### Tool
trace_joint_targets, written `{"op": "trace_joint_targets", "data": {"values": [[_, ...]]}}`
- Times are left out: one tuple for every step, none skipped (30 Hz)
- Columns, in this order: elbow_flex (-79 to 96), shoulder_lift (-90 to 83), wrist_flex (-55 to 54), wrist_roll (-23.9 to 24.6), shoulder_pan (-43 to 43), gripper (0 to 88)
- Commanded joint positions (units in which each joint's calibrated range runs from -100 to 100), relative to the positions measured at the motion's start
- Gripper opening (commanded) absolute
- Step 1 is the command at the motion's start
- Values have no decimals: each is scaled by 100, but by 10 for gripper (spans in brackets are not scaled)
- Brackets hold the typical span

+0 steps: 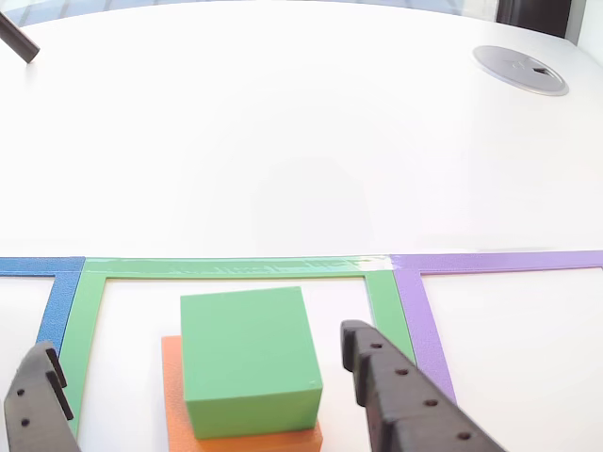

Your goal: Tower of hanoi

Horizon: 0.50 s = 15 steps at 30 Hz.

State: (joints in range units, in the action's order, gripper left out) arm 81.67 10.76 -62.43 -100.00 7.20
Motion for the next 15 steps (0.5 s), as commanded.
{"op": "trace_joint_targets", "data": {"values": [[14, 10, -137, 0, -49, 335], [14, 18, -137, 0, -58, 335], [14, 26, -137, 0, -68, 335], [14, 34, -137, 0, -77, 335], [14, 42, -137, 0, -77, 335], [14, 50, -145, 0, -87, 334], [14, 66, -153, 0, -97, 333], [14, 82, -170, 0, -97, 332], [14, 90, -186, 0, -106, 331], [14, 98, -186, 0, -116, 330], [14, 98, -186, 0, -125, 323], [14, 98, -186, 0, -135, 315], [14, 98, -186, 0, -144, 301], [14, 98, -186, 0, -154, 287], [14, 98, -186, 0, -164, 262]]}}
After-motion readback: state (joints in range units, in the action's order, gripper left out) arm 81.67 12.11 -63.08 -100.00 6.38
